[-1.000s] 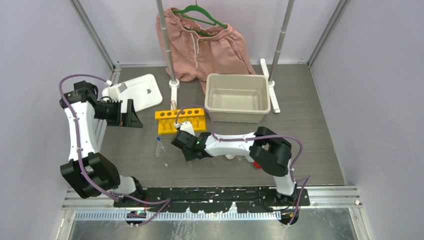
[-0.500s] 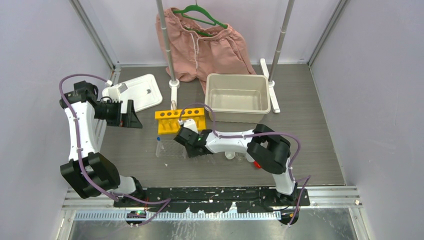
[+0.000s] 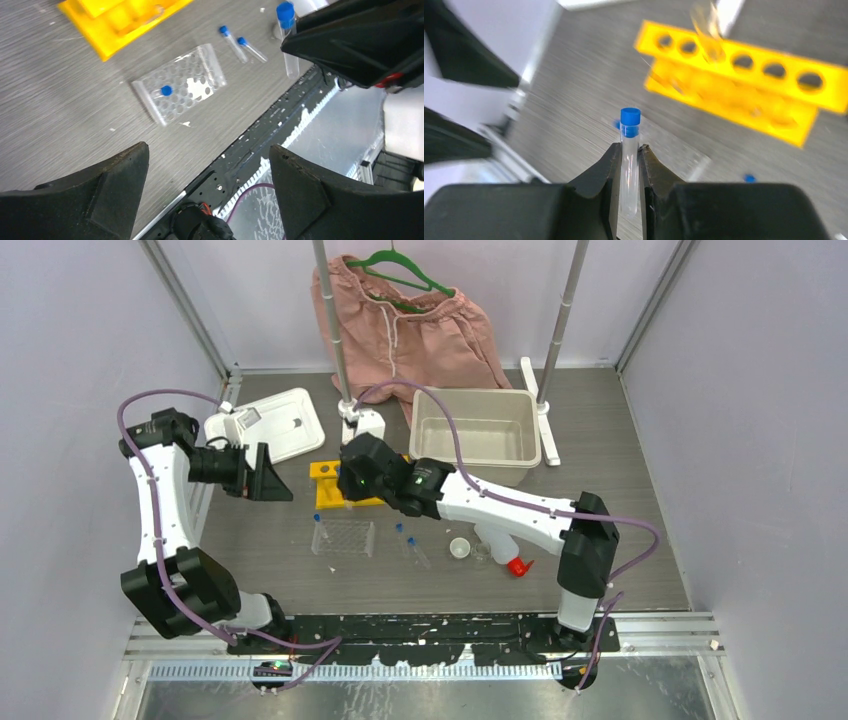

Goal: Organize the chemistry lab equipment

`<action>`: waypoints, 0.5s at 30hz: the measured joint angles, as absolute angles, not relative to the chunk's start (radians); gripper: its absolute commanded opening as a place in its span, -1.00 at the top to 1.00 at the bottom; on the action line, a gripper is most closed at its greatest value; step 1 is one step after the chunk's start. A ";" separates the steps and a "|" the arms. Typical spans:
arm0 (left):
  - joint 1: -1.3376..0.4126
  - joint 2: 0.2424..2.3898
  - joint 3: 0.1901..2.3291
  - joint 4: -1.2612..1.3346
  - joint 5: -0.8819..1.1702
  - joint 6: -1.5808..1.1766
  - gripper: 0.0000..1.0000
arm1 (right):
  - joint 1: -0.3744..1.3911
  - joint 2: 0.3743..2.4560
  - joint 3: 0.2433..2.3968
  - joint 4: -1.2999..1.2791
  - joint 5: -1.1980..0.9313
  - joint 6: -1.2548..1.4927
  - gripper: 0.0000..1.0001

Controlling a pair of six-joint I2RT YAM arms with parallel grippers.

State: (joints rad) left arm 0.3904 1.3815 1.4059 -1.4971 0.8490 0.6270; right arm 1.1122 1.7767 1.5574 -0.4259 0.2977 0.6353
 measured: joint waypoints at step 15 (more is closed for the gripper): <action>0.308 1.316 1.406 -1.589 1.019 0.708 -0.15 | 1.119 1.936 1.825 -0.228 0.196 0.799 0.99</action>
